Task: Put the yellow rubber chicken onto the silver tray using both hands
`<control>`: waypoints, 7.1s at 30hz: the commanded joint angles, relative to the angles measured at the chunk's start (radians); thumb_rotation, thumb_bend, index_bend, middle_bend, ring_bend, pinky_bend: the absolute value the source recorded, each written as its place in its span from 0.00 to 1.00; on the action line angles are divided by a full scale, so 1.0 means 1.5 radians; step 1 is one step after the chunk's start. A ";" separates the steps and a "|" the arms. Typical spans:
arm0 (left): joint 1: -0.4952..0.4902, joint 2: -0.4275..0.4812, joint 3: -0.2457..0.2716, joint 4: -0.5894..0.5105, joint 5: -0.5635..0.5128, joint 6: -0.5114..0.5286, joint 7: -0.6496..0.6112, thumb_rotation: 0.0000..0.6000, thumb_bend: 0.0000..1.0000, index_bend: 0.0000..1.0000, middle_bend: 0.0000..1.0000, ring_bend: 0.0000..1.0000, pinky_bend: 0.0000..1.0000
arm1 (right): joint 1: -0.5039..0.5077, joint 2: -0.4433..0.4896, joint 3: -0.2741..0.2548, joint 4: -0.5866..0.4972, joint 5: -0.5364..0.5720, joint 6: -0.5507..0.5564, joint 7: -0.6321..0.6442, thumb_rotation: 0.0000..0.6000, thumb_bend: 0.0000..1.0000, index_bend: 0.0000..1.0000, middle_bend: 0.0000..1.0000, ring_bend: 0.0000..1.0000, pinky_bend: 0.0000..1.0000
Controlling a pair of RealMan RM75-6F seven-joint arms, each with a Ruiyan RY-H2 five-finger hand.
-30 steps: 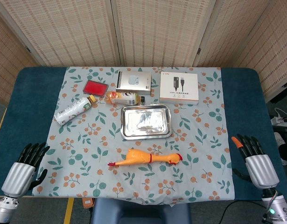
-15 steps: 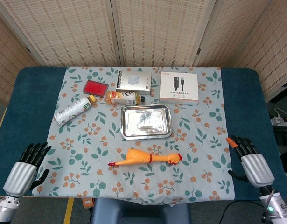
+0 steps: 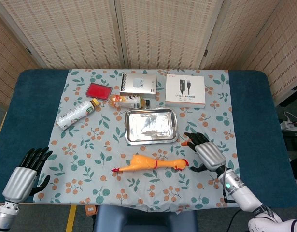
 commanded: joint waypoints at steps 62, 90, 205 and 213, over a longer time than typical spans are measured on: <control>-0.025 0.016 0.026 0.005 0.041 -0.017 -0.121 1.00 0.44 0.00 0.00 0.00 0.07 | 0.072 -0.289 -0.017 0.109 0.044 0.172 -0.109 1.00 0.27 0.97 0.78 0.87 1.00; -0.170 -0.129 -0.042 -0.179 -0.009 -0.234 0.071 1.00 0.36 0.00 0.00 0.00 0.13 | 0.098 -0.372 0.055 0.103 0.086 0.180 -0.179 1.00 0.27 0.97 0.79 0.89 1.00; -0.282 -0.232 -0.129 -0.100 -0.257 -0.264 -0.045 1.00 0.68 0.68 0.59 0.56 0.79 | 0.152 -0.447 0.115 0.086 0.161 0.208 -0.259 1.00 0.27 0.97 0.79 0.89 1.00; -0.272 -0.266 -0.110 -0.070 -0.200 -0.203 0.034 1.00 0.86 0.85 0.79 0.79 1.00 | 0.150 -0.440 0.113 0.083 0.166 0.208 -0.255 1.00 0.27 0.97 0.79 0.89 1.00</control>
